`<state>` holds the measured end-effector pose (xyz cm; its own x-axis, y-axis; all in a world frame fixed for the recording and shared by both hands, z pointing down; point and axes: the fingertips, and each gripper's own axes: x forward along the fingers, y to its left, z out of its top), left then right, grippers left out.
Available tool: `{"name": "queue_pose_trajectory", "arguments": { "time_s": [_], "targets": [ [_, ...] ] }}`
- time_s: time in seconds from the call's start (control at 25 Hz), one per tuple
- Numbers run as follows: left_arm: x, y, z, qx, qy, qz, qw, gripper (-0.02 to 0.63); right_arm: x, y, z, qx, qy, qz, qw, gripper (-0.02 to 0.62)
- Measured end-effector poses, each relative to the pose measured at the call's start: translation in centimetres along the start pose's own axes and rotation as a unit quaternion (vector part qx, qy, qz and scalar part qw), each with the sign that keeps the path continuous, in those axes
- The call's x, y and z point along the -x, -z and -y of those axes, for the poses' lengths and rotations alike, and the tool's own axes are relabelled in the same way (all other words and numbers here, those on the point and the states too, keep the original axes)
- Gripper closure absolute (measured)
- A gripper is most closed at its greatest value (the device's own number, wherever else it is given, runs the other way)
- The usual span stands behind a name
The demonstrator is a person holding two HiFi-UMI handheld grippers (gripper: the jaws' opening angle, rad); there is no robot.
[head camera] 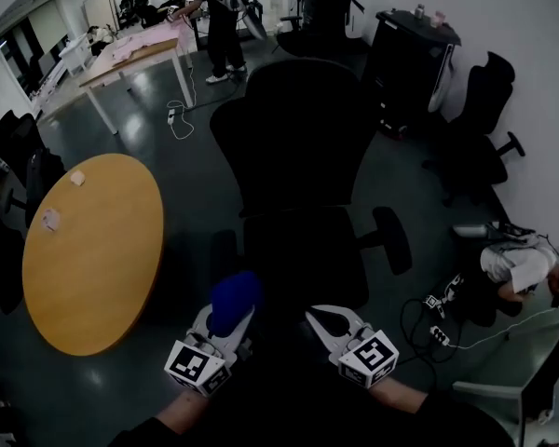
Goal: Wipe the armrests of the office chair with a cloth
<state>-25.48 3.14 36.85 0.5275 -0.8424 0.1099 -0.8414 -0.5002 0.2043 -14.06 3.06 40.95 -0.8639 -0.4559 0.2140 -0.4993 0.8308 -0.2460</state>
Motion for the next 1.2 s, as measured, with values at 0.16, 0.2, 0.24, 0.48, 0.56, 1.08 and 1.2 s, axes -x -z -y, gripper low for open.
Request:
{"name": "queue_pose_trajectory", "arguments": {
  "time_s": [0.16, 0.2, 0.24, 0.48, 0.56, 1.08, 1.2],
  "targets": [
    [0.6, -1.8, -6.8, -0.005, -0.009, 0.001, 0.9999, 0.497, -5.4, -1.4, -0.5, -0.001, 0.013, -0.015, 1.0, 0.592],
    [0.6, -2.2, -8.4, -0.009, -0.01, 0.0, 0.9999, 0.497, -6.6, -1.6, -0.7, 0.001, 0.014, -0.016, 1.0, 0.592],
    [0.7, -2.4, -10.0, -0.014, -0.011, -0.001, 0.9998, 0.497, -7.7, -1.9, -1.0, 0.003, 0.013, -0.018, 1.0, 0.592],
    [-0.3, -1.9, -17.7, -0.056, -0.016, -0.008, 0.9983, 0.497, -12.6, -1.7, -2.0, 0.015, 0.006, -0.046, 0.999, 0.592],
    [-1.1, -1.2, -19.2, -0.062, -0.013, -0.018, 0.9978, 0.497, -13.6, -1.2, -2.1, 0.014, 0.003, -0.058, 0.998, 0.592],
    [-6.4, 7.2, -25.9, -0.117, -0.004, -0.141, 0.983, 0.497, -19.0, 6.0, -2.9, -0.006, -0.06, -0.177, 0.982, 0.591],
    [-7.6, 9.3, -27.4, -0.137, 0.001, -0.175, 0.975, 0.497, -20.1, 8.2, -3.3, 0.008, -0.081, -0.21, 0.974, 0.591]
  ]
}}
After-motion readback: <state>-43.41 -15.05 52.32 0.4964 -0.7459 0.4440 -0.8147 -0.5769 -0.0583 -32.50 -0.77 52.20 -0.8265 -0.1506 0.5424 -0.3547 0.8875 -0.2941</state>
